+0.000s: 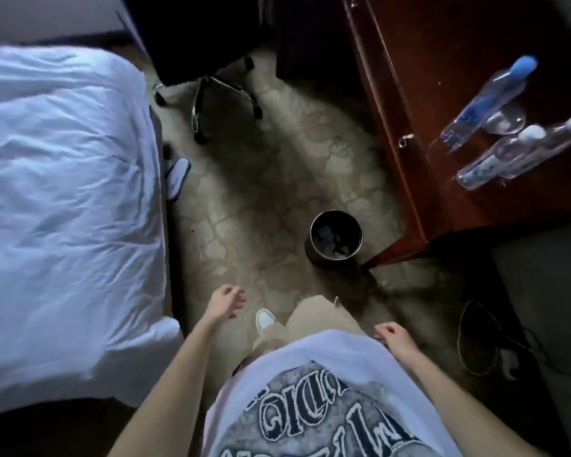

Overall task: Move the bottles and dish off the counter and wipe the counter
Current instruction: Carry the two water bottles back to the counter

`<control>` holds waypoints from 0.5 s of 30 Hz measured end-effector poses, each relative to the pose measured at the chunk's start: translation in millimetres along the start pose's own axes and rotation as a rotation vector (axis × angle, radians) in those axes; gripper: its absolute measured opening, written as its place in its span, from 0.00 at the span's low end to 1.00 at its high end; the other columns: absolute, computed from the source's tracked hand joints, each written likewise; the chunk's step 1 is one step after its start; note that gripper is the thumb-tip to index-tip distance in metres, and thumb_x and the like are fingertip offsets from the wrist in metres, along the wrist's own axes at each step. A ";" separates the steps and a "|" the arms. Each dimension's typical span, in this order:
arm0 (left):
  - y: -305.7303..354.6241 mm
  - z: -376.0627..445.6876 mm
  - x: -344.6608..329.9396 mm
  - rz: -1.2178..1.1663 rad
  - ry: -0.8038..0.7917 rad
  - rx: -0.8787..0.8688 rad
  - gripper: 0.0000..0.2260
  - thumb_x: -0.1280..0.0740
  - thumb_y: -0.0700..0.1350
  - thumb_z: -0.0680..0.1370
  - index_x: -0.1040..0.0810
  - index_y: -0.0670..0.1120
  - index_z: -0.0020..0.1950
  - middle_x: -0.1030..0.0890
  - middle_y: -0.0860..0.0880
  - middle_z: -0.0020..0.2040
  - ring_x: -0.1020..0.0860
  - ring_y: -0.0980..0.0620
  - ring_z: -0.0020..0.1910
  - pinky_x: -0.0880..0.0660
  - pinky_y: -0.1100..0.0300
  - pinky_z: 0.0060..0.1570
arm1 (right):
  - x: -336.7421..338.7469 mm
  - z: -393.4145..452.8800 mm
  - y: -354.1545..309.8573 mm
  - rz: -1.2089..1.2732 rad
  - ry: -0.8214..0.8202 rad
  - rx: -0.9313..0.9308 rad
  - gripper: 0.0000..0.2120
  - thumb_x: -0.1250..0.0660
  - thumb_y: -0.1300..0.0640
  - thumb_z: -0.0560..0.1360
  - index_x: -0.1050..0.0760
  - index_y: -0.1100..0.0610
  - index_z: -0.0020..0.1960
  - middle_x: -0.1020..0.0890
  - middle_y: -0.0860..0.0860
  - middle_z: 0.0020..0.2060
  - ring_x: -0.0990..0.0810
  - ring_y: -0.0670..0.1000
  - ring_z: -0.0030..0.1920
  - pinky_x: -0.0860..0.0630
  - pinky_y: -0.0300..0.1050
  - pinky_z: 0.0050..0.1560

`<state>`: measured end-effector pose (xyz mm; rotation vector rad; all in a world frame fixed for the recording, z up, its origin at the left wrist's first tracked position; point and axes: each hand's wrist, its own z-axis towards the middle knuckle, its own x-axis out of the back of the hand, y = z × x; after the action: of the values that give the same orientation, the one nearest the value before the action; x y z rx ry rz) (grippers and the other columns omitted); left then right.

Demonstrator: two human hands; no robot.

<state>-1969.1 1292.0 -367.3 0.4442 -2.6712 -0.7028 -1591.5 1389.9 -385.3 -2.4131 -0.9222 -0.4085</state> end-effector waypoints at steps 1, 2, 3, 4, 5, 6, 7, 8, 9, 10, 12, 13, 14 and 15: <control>35.6 15.2 8.2 0.024 -0.012 -0.061 0.06 0.38 0.43 0.81 0.24 0.43 0.47 0.22 0.45 0.38 0.26 0.51 0.32 0.35 0.64 0.27 | -3.3 3.9 -10.2 0.012 0.016 -0.021 0.06 0.37 0.62 0.79 0.24 0.65 0.50 0.22 0.54 0.35 0.26 0.51 0.36 0.31 0.41 0.35; 66.9 30.3 14.6 0.037 -0.020 -0.111 0.06 0.38 0.43 0.81 0.24 0.43 0.48 0.22 0.45 0.39 0.25 0.51 0.32 0.35 0.65 0.24 | -6.7 7.7 -22.9 0.034 0.028 -0.030 0.05 0.36 0.62 0.79 0.24 0.64 0.49 0.22 0.54 0.36 0.26 0.50 0.35 0.31 0.42 0.36; 95.2 44.8 18.8 0.037 -0.029 -0.149 0.06 0.38 0.43 0.81 0.24 0.42 0.49 0.22 0.44 0.39 0.26 0.51 0.32 0.36 0.67 0.23 | -10.2 13.2 -36.6 0.065 0.034 -0.041 0.06 0.36 0.61 0.79 0.23 0.64 0.49 0.21 0.56 0.37 0.26 0.50 0.35 0.32 0.43 0.36; 117.9 60.3 22.4 0.046 -0.045 -0.166 0.06 0.38 0.42 0.81 0.24 0.43 0.49 0.22 0.44 0.39 0.26 0.52 0.32 0.37 0.68 0.22 | -14.0 20.6 -51.4 0.101 0.037 -0.055 0.06 0.37 0.61 0.79 0.24 0.64 0.49 0.21 0.57 0.39 0.27 0.50 0.35 0.32 0.43 0.37; 137.2 75.9 24.6 0.069 -0.061 -0.171 0.06 0.38 0.43 0.81 0.24 0.43 0.48 0.22 0.44 0.40 0.26 0.52 0.32 0.37 0.68 0.22 | -18.2 30.2 -66.8 0.145 0.035 -0.076 0.06 0.37 0.61 0.79 0.24 0.63 0.49 0.21 0.58 0.41 0.27 0.50 0.34 0.32 0.43 0.36; 153.2 90.3 24.6 0.099 -0.067 -0.162 0.06 0.38 0.43 0.81 0.25 0.44 0.47 0.22 0.44 0.40 0.26 0.52 0.31 0.38 0.68 0.23 | -21.8 41.3 -83.1 0.189 0.038 -0.088 0.06 0.37 0.60 0.79 0.25 0.63 0.50 0.22 0.58 0.42 0.27 0.50 0.34 0.32 0.42 0.35; 166.3 104.1 23.2 0.125 -0.080 -0.148 0.06 0.38 0.43 0.81 0.25 0.44 0.46 0.23 0.45 0.39 0.27 0.52 0.31 0.38 0.69 0.22 | -23.7 52.6 -101.8 0.240 0.043 -0.093 0.06 0.37 0.59 0.79 0.26 0.62 0.51 0.22 0.57 0.43 0.27 0.50 0.34 0.33 0.41 0.33; 176.4 117.9 20.1 0.164 -0.094 -0.131 0.05 0.37 0.44 0.81 0.26 0.44 0.46 0.23 0.45 0.39 0.28 0.52 0.31 0.37 0.69 0.23 | -24.4 63.2 -122.2 0.292 0.054 -0.087 0.05 0.37 0.58 0.80 0.27 0.61 0.51 0.22 0.57 0.45 0.26 0.49 0.36 0.34 0.41 0.32; 188.5 129.5 15.0 0.203 -0.113 -0.118 0.05 0.36 0.45 0.80 0.25 0.44 0.47 0.22 0.44 0.40 0.27 0.52 0.33 0.36 0.67 0.25 | -23.1 75.8 -142.9 0.350 0.061 -0.074 0.06 0.37 0.57 0.79 0.27 0.60 0.51 0.22 0.56 0.46 0.25 0.49 0.38 0.34 0.41 0.32; 202.6 139.7 7.9 0.249 -0.139 -0.109 0.06 0.35 0.46 0.80 0.25 0.45 0.48 0.21 0.44 0.42 0.26 0.51 0.35 0.35 0.66 0.28 | -19.2 87.8 -164.6 0.403 0.066 -0.050 0.07 0.36 0.55 0.79 0.27 0.59 0.52 0.22 0.56 0.47 0.24 0.50 0.40 0.33 0.42 0.33; 235.9 151.8 -9.8 0.322 -0.195 -0.132 0.08 0.30 0.51 0.76 0.24 0.48 0.47 0.19 0.45 0.45 0.23 0.50 0.38 0.32 0.62 0.33 | -5.5 104.9 -206.5 0.491 0.084 0.012 0.10 0.34 0.54 0.78 0.28 0.59 0.54 0.22 0.56 0.49 0.23 0.52 0.46 0.31 0.43 0.35; 256.9 156.1 -19.9 0.359 -0.233 -0.172 0.12 0.27 0.56 0.71 0.24 0.50 0.47 0.19 0.46 0.44 0.22 0.51 0.38 0.31 0.61 0.34 | 2.8 110.6 -224.9 0.545 0.117 0.044 0.12 0.32 0.54 0.77 0.28 0.60 0.56 0.21 0.57 0.50 0.22 0.53 0.47 0.30 0.42 0.37; 280.6 161.3 -31.7 0.412 -0.278 -0.223 0.18 0.26 0.60 0.65 0.23 0.52 0.48 0.19 0.46 0.44 0.22 0.51 0.38 0.29 0.60 0.35 | 12.6 115.4 -241.5 0.601 0.168 0.068 0.14 0.30 0.55 0.76 0.28 0.61 0.58 0.21 0.58 0.52 0.22 0.53 0.47 0.29 0.40 0.39; 305.5 168.8 -45.9 0.475 -0.321 -0.283 0.24 0.26 0.64 0.60 0.22 0.52 0.49 0.18 0.44 0.45 0.21 0.51 0.40 0.27 0.59 0.36 | 23.2 117.4 -256.2 0.654 0.225 0.087 0.16 0.29 0.57 0.75 0.27 0.62 0.59 0.21 0.60 0.54 0.22 0.53 0.47 0.27 0.38 0.40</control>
<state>-2059.5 1632.0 -358.1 -0.3977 -2.7367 -1.0397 -1739.5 1630.8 -378.7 -2.3594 -0.0316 -0.3650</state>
